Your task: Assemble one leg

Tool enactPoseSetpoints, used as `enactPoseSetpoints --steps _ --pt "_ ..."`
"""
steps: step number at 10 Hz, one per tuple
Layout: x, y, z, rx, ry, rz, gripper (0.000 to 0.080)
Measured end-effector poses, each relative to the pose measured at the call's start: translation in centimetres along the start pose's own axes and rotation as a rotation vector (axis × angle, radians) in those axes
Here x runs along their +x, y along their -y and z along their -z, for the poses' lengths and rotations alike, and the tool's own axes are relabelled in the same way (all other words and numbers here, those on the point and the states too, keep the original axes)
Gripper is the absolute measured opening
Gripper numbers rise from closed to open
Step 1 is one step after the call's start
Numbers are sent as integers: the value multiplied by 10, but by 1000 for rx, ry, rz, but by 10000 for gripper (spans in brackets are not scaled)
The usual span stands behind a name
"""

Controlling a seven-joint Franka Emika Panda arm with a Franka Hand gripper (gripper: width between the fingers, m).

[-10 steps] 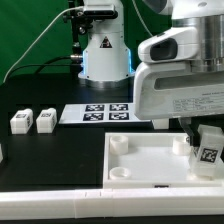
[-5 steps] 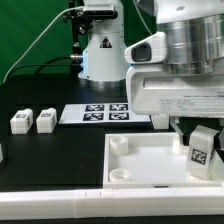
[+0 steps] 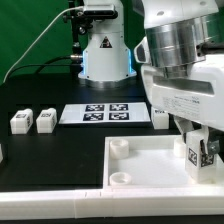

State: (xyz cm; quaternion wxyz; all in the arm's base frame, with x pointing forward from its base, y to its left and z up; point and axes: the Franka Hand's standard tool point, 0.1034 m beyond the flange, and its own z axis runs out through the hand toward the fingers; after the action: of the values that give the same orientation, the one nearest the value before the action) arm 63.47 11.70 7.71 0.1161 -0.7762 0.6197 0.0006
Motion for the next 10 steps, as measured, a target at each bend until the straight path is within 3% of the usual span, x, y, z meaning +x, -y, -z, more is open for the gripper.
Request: enactPoseSetpoints --steps 1,2,3,4,5,7,10 --pt "-1 0 0 0 1 -41 320" --pt "-1 0 0 0 1 -6 404" --pt "-1 0 0 0 1 35 539" --pt "-1 0 0 -3 0 102 539" --pt "-3 -2 0 -12 1 300 629" --pt "-10 -3 2 -37 -1 565 648" --pt "-8 -3 1 -39 3 898 649"
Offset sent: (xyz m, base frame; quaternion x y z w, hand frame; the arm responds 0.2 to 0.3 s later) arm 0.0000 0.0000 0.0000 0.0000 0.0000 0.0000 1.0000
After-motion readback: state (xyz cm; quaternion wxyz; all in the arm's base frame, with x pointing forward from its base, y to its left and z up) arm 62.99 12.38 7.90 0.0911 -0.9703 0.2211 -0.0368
